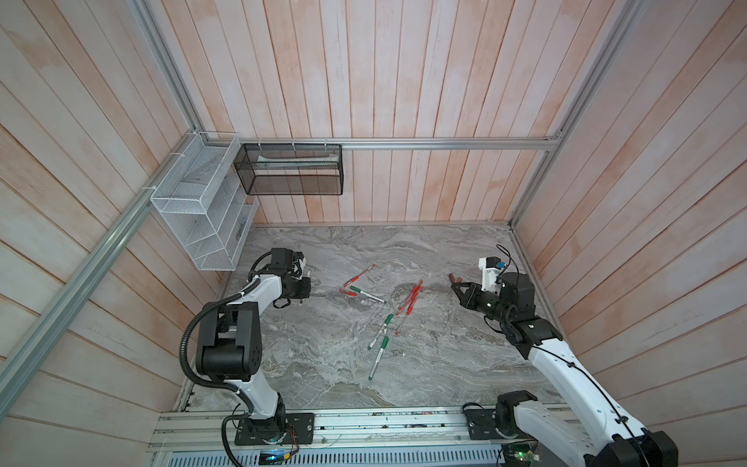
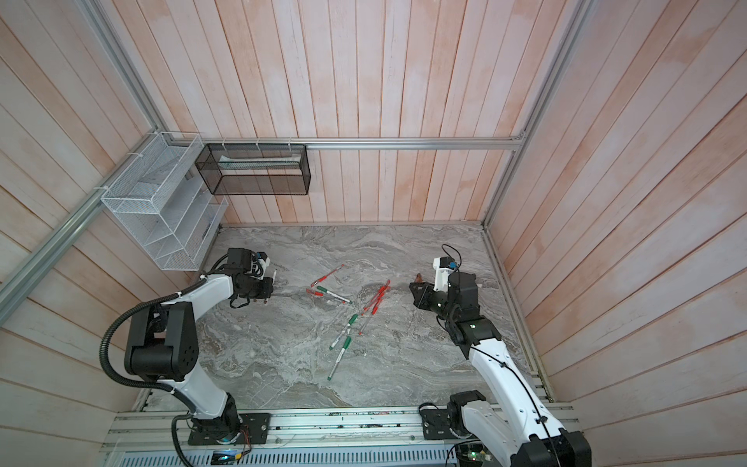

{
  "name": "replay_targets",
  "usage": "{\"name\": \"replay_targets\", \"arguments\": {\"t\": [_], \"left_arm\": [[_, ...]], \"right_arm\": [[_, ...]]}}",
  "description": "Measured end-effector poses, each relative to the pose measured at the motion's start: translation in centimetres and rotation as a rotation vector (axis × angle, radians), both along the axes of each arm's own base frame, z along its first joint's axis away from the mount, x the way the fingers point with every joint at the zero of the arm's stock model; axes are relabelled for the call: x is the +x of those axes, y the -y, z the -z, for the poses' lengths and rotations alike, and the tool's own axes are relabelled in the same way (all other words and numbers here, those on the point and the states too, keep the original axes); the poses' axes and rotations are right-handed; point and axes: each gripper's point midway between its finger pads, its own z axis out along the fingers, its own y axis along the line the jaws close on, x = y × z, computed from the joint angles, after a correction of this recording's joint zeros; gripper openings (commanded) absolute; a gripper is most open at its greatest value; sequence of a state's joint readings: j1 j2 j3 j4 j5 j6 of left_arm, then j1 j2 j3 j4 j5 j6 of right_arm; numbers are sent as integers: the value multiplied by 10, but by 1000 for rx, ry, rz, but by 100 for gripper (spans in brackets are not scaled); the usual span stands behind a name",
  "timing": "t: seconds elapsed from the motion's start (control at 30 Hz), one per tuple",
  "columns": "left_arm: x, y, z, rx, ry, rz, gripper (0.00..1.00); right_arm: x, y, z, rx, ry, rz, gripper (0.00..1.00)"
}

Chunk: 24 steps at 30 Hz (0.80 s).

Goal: Open the pen caps
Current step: 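Lower the uncapped marker with the left gripper while the right holds the cap, then open the left gripper to release the marker on the table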

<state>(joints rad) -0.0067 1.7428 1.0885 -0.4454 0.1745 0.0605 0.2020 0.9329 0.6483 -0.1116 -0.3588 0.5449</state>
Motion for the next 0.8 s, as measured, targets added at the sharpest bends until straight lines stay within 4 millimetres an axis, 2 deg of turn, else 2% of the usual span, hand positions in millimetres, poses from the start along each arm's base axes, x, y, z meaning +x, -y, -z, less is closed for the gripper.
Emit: {"name": "replay_targets", "arguments": {"t": [0.2, 0.37, 0.6, 0.8], "left_arm": [[15, -8, 9, 56, -12, -40, 0], [16, -11, 15, 80, -21, -70, 0], [17, -17, 32, 109, -58, -101, 1], [22, -18, 32, 112, -55, -112, 13]], "right_arm": [[-4, 6, 2, -17, 3, 8, 0], [-9, 7, 5, -16, 3, 10, 0], [-9, 7, 5, -16, 6, 11, 0], [-9, 8, 3, -16, 11, 12, 0]]}}
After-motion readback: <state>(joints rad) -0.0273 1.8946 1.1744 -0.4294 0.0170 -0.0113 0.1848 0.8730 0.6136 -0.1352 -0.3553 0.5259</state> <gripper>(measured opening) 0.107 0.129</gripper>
